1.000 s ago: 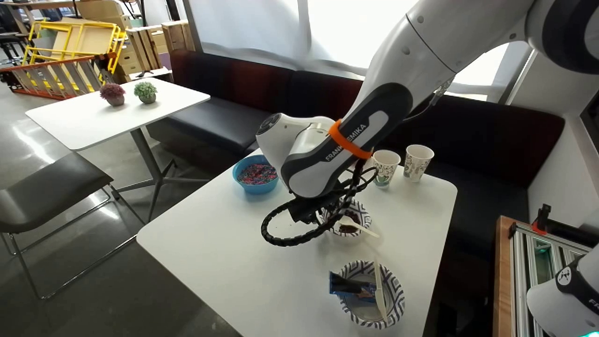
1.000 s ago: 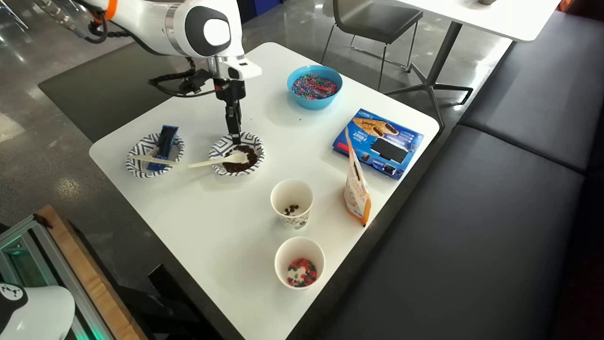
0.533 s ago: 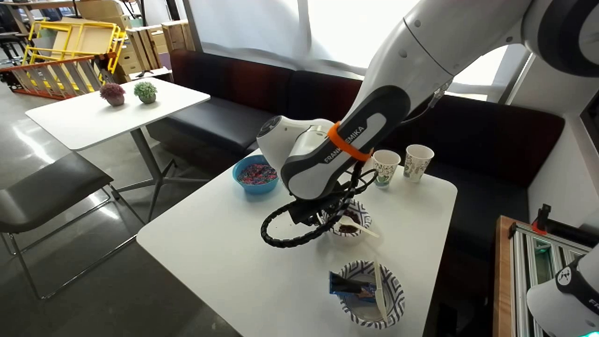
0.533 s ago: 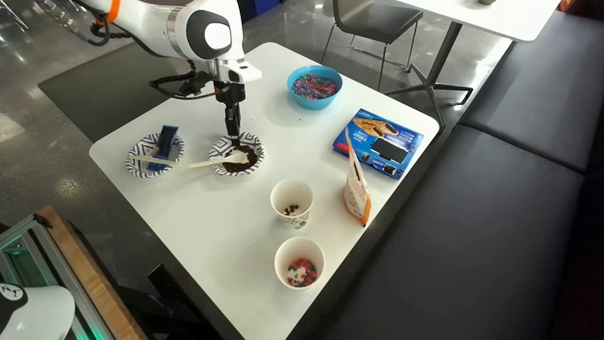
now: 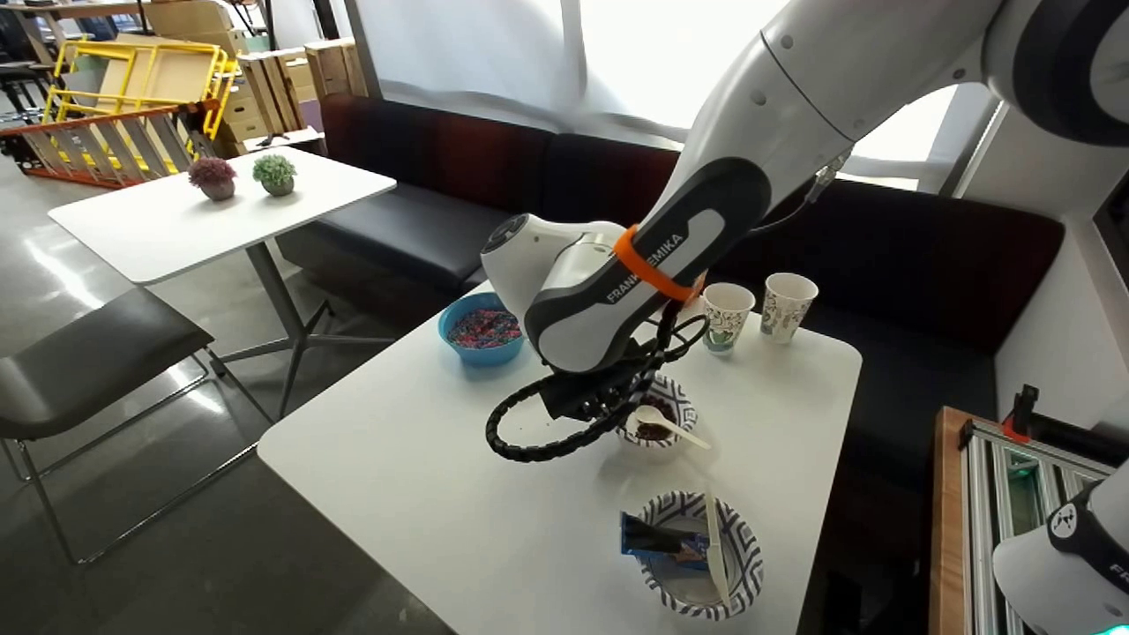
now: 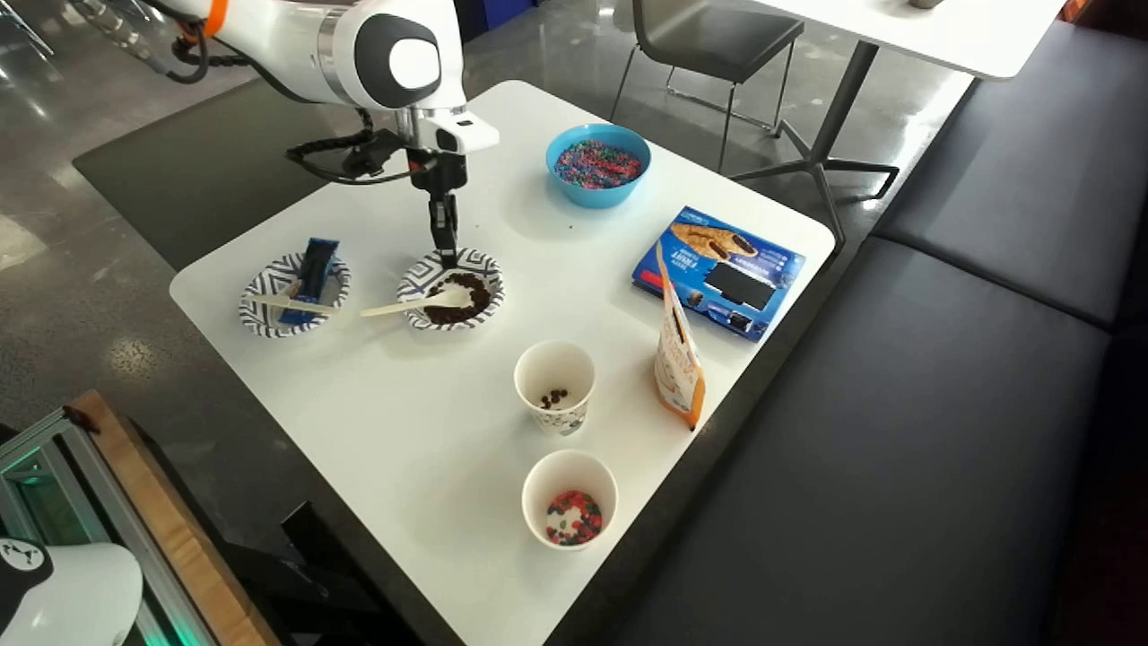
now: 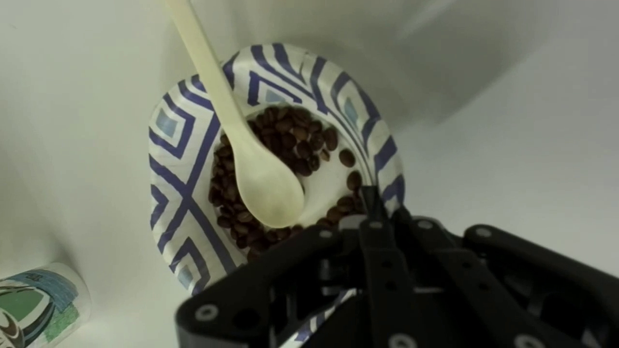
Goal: Move the blue and white bowl to the left, then use the spoon to place some of its contents into the cup
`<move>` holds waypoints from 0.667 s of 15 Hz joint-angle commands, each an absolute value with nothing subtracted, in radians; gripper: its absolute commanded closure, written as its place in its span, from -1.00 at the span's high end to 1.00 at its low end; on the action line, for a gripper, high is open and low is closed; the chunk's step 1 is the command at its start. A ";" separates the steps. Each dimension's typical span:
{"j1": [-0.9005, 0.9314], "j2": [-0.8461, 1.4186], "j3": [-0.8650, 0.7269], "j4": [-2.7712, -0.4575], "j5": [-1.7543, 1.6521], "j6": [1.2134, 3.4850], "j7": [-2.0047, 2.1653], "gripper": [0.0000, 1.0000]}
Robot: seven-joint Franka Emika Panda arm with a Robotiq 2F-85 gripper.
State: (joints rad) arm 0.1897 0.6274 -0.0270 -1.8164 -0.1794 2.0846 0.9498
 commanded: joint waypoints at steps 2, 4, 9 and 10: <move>0.208 0.629 -0.021 -1.792 -0.156 2.082 0.921 -0.98; 0.225 0.612 -0.008 -1.791 -0.161 2.080 0.912 -0.98; 0.279 0.630 0.009 -1.738 -0.189 2.066 0.878 -0.98; 0.291 0.635 0.009 -1.725 -0.196 2.060 0.869 -0.98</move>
